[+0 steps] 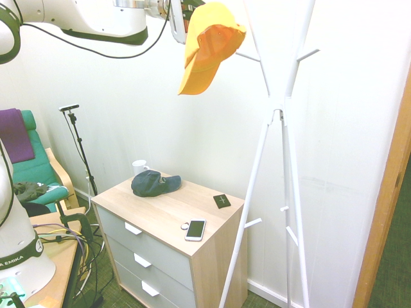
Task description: Hang the cap
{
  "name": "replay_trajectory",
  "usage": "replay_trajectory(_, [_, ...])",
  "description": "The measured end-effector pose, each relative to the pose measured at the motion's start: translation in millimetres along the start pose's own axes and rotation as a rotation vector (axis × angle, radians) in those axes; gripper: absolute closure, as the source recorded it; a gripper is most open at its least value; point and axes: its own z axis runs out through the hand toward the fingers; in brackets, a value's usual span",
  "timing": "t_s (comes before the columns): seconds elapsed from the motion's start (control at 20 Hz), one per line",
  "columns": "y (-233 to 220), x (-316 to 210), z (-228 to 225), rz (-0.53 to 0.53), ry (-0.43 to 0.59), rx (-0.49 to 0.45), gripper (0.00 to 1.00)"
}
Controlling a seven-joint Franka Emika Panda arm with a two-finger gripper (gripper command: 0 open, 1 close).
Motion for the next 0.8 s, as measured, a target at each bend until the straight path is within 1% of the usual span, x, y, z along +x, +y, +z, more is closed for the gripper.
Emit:
replay_trajectory(0.05, [-6, -3, 8, -0.005, -0.021, 0.008, 1.00])
replay_trajectory(0.1, [-14, -6, 17, -0.002, -0.046, 0.019, 0.00])
replay_trajectory(0.25, [-36, -18, 35, 0.011, -0.099, 0.051, 0.00])
replay_trajectory(0.5, [-52, -35, 50, 0.008, -0.141, 0.066, 0.00])
replay_trajectory(0.8, [-65, -51, 59, 0.001, -0.149, 0.070, 0.00])
